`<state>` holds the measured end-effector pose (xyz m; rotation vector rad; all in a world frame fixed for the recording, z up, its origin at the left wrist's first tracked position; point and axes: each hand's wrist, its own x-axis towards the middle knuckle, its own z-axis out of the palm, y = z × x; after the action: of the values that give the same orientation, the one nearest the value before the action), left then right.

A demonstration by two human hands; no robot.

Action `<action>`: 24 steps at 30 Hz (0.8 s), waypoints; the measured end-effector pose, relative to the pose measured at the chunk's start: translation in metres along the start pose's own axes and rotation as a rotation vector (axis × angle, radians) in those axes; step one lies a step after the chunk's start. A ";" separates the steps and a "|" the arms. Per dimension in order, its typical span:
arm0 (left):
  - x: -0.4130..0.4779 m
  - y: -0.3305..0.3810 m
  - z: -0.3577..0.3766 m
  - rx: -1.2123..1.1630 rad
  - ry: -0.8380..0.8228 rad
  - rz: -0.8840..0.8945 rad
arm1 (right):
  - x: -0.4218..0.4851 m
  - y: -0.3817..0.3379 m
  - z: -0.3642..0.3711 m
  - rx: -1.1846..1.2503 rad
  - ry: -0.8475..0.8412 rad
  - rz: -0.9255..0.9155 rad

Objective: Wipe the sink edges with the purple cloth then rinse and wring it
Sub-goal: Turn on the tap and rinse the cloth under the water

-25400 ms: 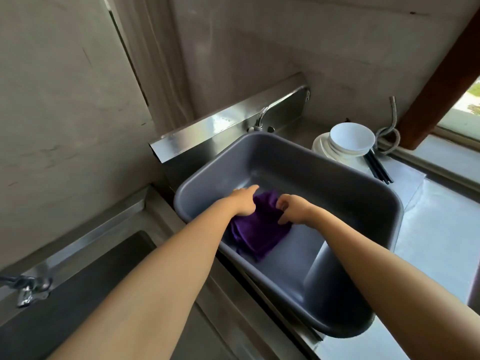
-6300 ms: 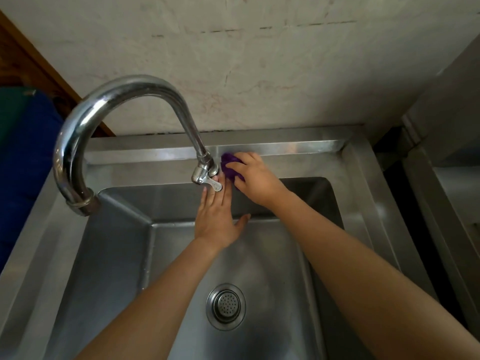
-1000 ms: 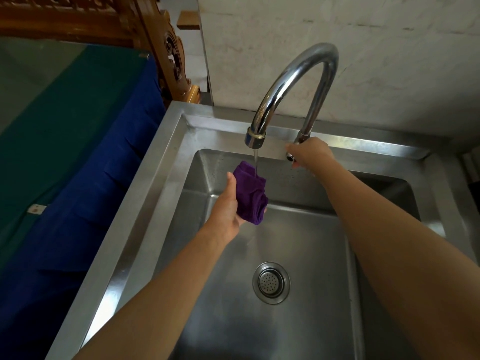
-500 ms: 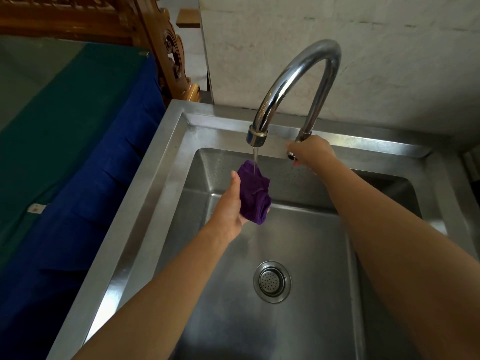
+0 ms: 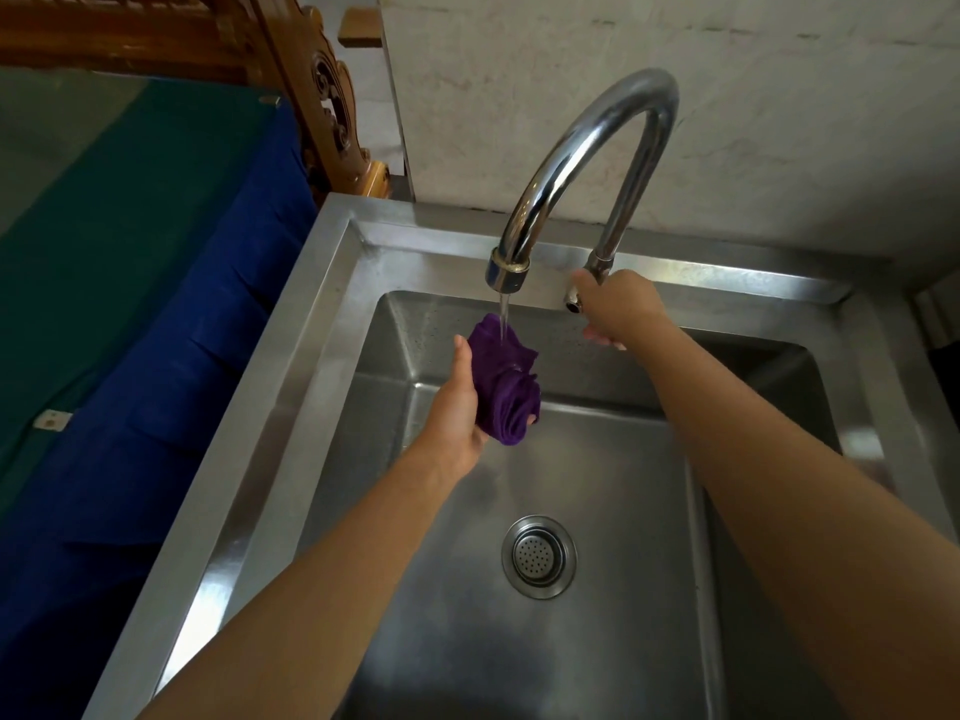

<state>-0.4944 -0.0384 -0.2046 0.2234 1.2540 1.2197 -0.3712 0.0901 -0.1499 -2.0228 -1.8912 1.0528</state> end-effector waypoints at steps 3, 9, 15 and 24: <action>0.003 0.000 0.000 -0.021 0.040 0.007 | -0.036 0.017 -0.002 -0.045 0.245 -0.066; 0.005 0.007 0.013 -0.016 0.032 0.016 | -0.086 0.029 0.044 0.324 0.023 -0.273; 0.003 0.008 0.012 0.051 0.063 -0.029 | -0.078 0.031 0.061 0.516 -0.157 -0.288; 0.002 0.004 -0.007 0.280 -0.068 0.101 | -0.057 0.030 0.061 0.557 -0.012 -0.213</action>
<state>-0.5028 -0.0385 -0.2056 0.5341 1.3653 1.1091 -0.3803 0.0118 -0.1911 -1.4738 -1.5418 1.3437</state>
